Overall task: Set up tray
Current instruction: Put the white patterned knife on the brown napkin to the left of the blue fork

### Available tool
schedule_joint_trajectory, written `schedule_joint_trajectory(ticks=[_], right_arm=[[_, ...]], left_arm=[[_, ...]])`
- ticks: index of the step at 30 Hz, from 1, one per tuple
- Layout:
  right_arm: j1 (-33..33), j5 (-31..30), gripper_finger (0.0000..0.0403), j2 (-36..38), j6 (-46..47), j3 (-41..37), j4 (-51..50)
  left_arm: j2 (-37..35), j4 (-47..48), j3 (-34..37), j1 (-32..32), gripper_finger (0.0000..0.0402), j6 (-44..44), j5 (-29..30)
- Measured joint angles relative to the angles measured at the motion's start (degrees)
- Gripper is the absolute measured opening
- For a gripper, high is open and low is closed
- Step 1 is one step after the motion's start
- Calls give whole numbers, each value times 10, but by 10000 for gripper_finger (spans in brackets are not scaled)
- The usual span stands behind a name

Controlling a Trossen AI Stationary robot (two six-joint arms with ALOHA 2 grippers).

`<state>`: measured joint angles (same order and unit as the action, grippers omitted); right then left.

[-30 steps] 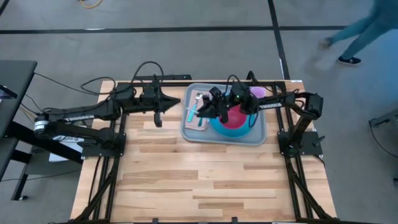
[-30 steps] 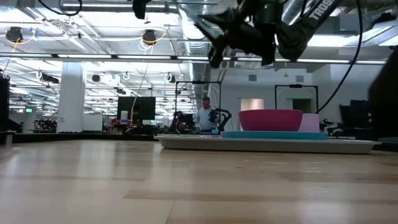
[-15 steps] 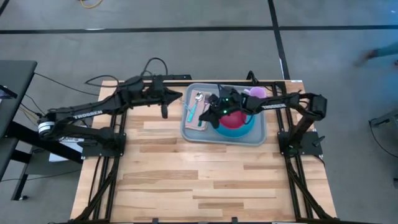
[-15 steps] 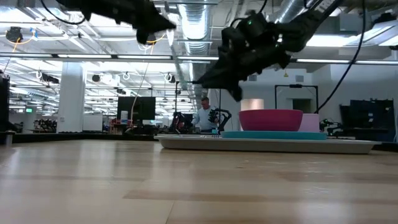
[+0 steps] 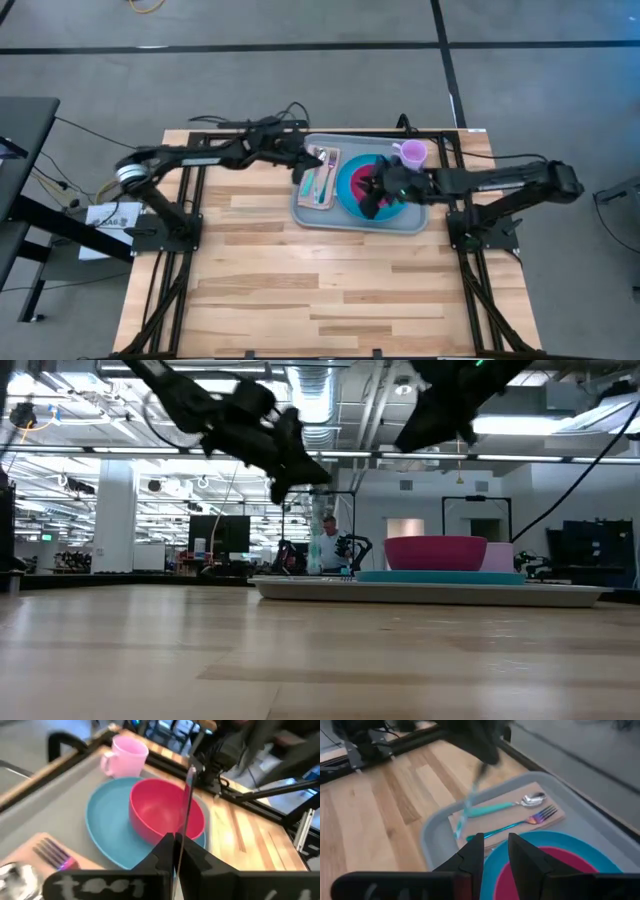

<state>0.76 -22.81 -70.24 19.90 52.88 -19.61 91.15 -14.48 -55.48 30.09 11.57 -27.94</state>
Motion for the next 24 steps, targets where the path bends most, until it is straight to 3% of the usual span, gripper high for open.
schedule_joint_trajectory(ticks=[5, 9, 14, 19, 24], right_arm=[[-93, -84, 81, 15, 6, 0, -13], [-157, -129, 81, -5, 20, 0, -19], [-214, -212, 81, -37, 73, 0, -87], [-233, -238, 81, -41, 144, 0, -164], [-232, -240, 81, -35, 205, 0, -194]], left_arm=[[106, 14, -93, 20, 0, -1, -49], [156, 103, -156, 36, 0, -7, -51], [167, 192, -201, 53, 0, -23, -83], [168, 227, -233, 65, 0, -23, -162], [168, 308, -254, 67, 0, -75, -143]])
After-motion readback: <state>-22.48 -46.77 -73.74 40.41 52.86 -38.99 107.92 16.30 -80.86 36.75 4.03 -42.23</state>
